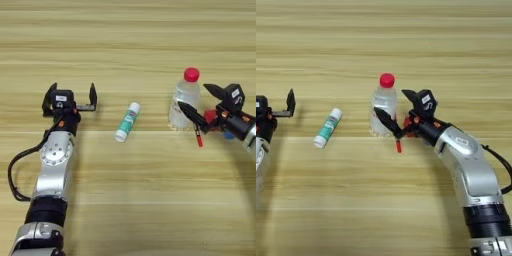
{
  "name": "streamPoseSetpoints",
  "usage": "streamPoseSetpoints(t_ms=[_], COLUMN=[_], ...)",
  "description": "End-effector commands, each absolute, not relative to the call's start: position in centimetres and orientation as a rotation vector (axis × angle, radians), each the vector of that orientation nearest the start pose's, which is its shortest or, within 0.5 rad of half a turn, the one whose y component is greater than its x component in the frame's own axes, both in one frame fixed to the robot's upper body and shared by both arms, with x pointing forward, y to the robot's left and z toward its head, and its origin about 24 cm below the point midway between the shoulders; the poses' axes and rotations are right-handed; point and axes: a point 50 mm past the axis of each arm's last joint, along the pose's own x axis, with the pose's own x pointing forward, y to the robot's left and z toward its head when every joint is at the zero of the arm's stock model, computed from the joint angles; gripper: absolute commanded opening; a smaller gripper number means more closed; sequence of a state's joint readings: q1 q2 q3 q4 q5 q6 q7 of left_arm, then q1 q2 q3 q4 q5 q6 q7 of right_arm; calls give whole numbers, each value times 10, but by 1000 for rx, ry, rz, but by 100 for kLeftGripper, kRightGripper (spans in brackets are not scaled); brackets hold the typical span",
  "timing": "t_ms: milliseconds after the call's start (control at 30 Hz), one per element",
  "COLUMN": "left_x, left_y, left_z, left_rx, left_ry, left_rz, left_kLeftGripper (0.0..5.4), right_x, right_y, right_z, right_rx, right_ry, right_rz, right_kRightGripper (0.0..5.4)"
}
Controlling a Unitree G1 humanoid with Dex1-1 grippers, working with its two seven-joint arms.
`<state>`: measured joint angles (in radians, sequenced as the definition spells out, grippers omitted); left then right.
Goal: Move the objects on the table
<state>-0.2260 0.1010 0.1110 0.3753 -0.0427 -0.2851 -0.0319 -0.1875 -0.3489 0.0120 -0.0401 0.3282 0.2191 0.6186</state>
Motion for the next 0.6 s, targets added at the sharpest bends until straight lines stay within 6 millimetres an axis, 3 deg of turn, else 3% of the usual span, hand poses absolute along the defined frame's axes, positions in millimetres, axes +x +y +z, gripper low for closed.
streamPoseSetpoints(t_ms=[33,600], left_x=[294,294], left_y=[183,183], left_z=[47,46], left_rx=[58,61], left_ry=[-142,-141], left_rz=[35,31], left_kLeftGripper=[540,540], right_x=[280,291], right_y=[-165,-154], right_z=[93,91], right_rx=[-46,-61], right_ry=[-3,-6], right_rz=[700,727], right_kRightGripper=[537,537])
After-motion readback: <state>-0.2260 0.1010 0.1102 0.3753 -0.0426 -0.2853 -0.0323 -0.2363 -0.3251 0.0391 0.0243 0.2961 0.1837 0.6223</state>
